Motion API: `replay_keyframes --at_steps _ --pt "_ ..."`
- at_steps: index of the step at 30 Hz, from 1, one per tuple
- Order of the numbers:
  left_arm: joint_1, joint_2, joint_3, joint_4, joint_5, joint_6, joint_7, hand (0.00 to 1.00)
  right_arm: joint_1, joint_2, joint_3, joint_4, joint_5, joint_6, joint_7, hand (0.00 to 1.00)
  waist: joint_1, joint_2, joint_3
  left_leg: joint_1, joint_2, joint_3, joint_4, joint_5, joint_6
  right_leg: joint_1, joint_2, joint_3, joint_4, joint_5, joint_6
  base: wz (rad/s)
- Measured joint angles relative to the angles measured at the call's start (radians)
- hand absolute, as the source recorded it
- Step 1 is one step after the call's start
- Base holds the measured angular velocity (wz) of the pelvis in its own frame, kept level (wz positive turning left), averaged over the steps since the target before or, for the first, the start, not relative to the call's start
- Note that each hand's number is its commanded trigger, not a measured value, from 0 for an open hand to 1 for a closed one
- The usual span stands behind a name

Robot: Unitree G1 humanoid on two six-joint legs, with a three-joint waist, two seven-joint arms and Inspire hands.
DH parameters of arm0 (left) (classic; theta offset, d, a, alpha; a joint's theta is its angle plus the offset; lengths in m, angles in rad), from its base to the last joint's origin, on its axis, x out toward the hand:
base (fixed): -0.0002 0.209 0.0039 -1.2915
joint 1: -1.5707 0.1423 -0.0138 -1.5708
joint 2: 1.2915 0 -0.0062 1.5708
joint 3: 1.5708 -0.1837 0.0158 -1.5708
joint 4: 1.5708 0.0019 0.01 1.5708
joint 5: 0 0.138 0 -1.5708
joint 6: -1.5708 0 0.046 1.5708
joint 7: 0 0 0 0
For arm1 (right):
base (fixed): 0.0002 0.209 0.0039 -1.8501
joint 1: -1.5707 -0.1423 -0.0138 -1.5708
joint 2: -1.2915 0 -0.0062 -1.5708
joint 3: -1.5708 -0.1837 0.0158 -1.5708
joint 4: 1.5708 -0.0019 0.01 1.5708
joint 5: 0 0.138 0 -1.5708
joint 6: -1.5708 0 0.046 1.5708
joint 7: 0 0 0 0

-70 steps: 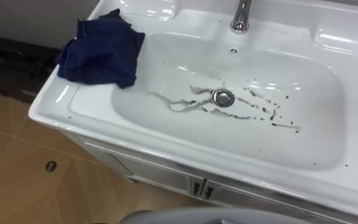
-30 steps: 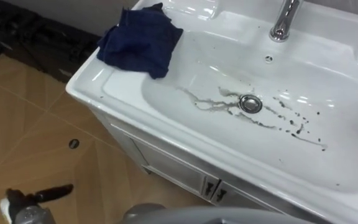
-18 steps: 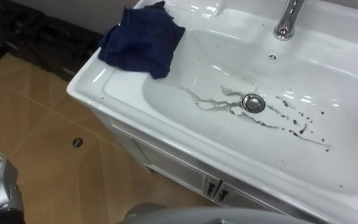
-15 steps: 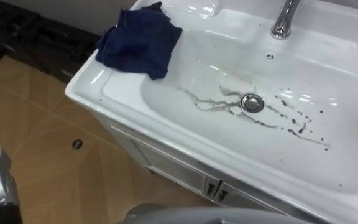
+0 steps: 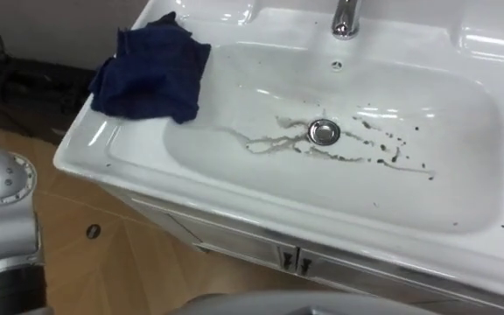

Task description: Wipe basin

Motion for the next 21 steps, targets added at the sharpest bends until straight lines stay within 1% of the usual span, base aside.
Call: replay_keyframes --at_steps 1,4,5,6,7,9,11,13,15,17,19,21 --pt "-0.001 0.0 -0.025 -0.001 0.011 -0.001 -0.011 0.0 0.0 0.001 -0.001 0.004 0.001 -0.001 0.0 0.0 -0.01 -0.004 0.0016 0.003 -0.001 -0.001 -0.001 0.0 0.0 0.002 0.001 0.001 0.0 0.001 0.001 -0.04" --pt "-0.006 0.0 -0.073 -0.001 0.011 -0.002 -0.042 0.0 0.0 0.011 -0.003 0.011 0.006 -0.005 -0.001 0.0 -0.036 -0.012 0.0011 0.017 -0.001 -0.003 -0.015 0.0 0.0 0.008 0.001 0.006 0.001 0.002 0.001 -0.06" --pt "-0.01 0.0 -0.082 -0.001 0.011 -0.002 -0.049 0.0 0.001 0.014 -0.003 0.013 0.011 -0.005 -0.001 0.0 -0.039 -0.012 0.0013 0.02 -0.001 -0.002 -0.016 0.0 0.0 0.01 0.001 0.007 0.0 0.002 0.001 -0.07" --pt "-0.016 0.0 -0.101 0.001 0.011 -0.003 -0.059 0.0 0.005 0.018 -0.001 0.018 0.024 -0.003 -0.001 0.0 -0.044 -0.019 0.0046 0.027 -0.001 -0.001 -0.017 0.0 0.0 0.016 0.0 0.008 0.0 0.002 0.001 -0.05" --pt "-0.016 0.0 -0.123 0.004 0.011 -0.005 -0.064 0.0 0.011 0.019 -0.001 0.017 0.033 -0.002 0.001 0.0 -0.047 -0.02 0.0023 0.03 0.0 0.007 -0.019 0.0 0.0 0.016 0.0 0.014 0.0 0.002 0.001 -0.06" --pt "-0.017 0.0 -0.156 0.02 0.012 -0.006 -0.083 0.0 0.016 0.019 -0.001 0.016 0.034 0.0 0.001 0.0 -0.051 -0.023 0.0031 0.031 0.0 0.011 -0.019 0.0 0.0 0.014 0.001 0.022 0.0 0.002 0.001 -0.11" --pt "-0.017 0.0 -0.195 0.049 0.017 -0.006 -0.106 0.0 0.019 0.02 -0.001 0.015 0.033 0.002 0.001 0.0 -0.053 -0.022 0.0024 0.037 0.001 0.019 -0.022 0.0 0.0 0.014 0.0 0.033 0.001 0.003 0.001 -0.13" --pt "-0.017 0.0 -0.236 0.093 0.017 -0.005 -0.139 0.0 0.018 0.021 0.0 0.014 0.033 0.002 0.002 0.0 -0.056 -0.022 0.0023 0.042 0.004 0.033 -0.024 0.0 0.0 0.014 0.001 0.046 0.001 0.006 0.001 -0.18" --pt "-0.023 0.0 -0.256 0.123 0.017 -0.004 -0.158 0.0 0.018 0.021 0.0 0.012 0.033 0.002 0.007 0.0 -0.064 -0.021 0.002 0.042 0.006 0.035 -0.023 0.0 0.0 0.012 0.003 0.056 0.002 0.007 0.0 -0.12" --pt "-0.032 0.0 -0.258 0.152 0.017 -0.001 -0.178 0.0 0.017 0.021 0.0 0.009 0.033 0.008 0.01 0.0 -0.077 -0.017 -0.0005 0.038 0.009 0.041 -0.023 0.0 0.0 0.001 0.004 0.06 0.01 0.007 0.0 -0.08" --pt "-0.043 0.0 -0.258 0.176 0.017 0.006 -0.193 0.0 0.018 0.021 0.0 0.007 0.033 0.022 0.011 0.0 -0.081 -0.012 -0.0024 0.035 0.013 0.053 -0.023 0.0 0.0 -0.01 0.007 0.073 0.018 0.008 -0.002 -0.13" --pt "-0.043 0.0 -0.259 0.177 0.017 0.006 -0.207 0.0 0.013 0.021 0.0 0.008 0.033 0.026 0.013 0.0 -0.081 -0.009 -0.0043 0.037 0.015 0.062 -0.023 0.0 0.0 -0.012 0.01 0.087 0.018 0.01 -0.004 -0.17"
